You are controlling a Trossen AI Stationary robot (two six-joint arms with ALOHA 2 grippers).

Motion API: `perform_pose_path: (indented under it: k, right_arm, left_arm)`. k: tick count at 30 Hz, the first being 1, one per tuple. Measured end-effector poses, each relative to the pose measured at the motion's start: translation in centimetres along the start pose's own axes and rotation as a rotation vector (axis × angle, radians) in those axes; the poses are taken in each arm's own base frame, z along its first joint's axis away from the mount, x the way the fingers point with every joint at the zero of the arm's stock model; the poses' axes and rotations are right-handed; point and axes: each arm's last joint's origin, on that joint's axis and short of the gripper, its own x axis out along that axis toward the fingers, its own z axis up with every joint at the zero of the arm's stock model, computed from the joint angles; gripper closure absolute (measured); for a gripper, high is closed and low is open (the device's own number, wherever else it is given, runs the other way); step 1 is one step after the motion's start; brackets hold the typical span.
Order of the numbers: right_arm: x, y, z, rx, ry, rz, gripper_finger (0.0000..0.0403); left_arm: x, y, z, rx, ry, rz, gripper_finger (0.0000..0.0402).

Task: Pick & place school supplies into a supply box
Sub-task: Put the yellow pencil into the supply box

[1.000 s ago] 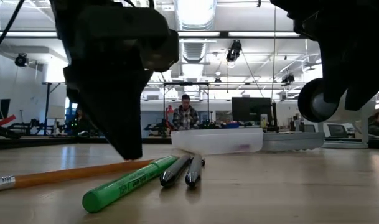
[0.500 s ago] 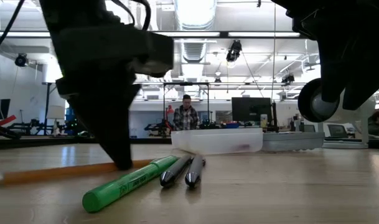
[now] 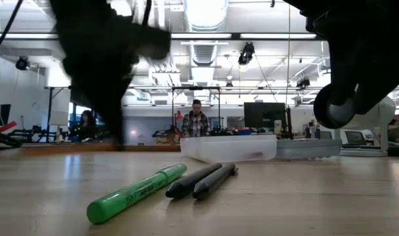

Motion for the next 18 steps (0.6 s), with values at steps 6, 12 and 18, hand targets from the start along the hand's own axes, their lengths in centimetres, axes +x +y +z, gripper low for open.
perform_pose_path:
  k: [6, 12, 18]
  right_arm:
    - [-0.1, 0.1, 0.2, 0.076, -0.092, 0.035, 0.0275]
    - [-0.4, 0.1, 0.2, 0.227, -0.145, 0.078, 0.0275]
    - [-0.8, 0.3, 0.1, 0.271, -0.180, 0.119, 0.0275]
  left_arm:
    - [-4.0, 3.3, 3.7, -0.197, -0.268, -0.208, 0.0400]
    - [-4.5, 9.7, 6.1, -0.596, -0.563, -0.483, 0.0400]
    - [-2.5, 15.2, 5.5, -0.891, -0.669, -0.658, 0.0400]
